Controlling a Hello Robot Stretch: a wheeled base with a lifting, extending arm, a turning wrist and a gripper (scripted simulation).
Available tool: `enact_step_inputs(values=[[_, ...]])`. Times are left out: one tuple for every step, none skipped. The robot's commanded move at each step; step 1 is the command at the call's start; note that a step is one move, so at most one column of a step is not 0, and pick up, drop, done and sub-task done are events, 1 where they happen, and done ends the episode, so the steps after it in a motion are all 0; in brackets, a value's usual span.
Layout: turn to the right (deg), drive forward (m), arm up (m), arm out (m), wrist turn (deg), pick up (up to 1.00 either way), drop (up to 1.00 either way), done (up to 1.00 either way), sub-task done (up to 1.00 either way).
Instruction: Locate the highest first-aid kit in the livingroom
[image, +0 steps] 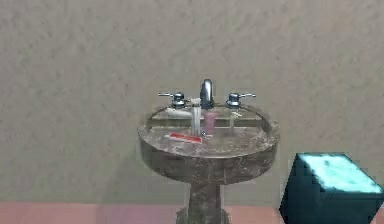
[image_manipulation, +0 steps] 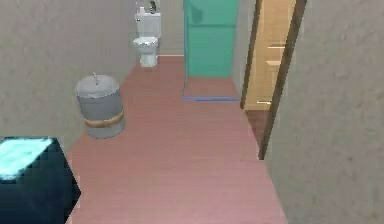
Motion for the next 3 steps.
enact_step_inputs(values=[[-45.0,0.00,0.00,0.00,0.0,0.00,0.00,0.00,0.00],[-42.0,0.00,0.00,0.00,0.0,0.00,0.00,0.00,0.00],[0.0,1.00,0.00,0.00,0.0,0.00,0.00,0.00,0.00]])
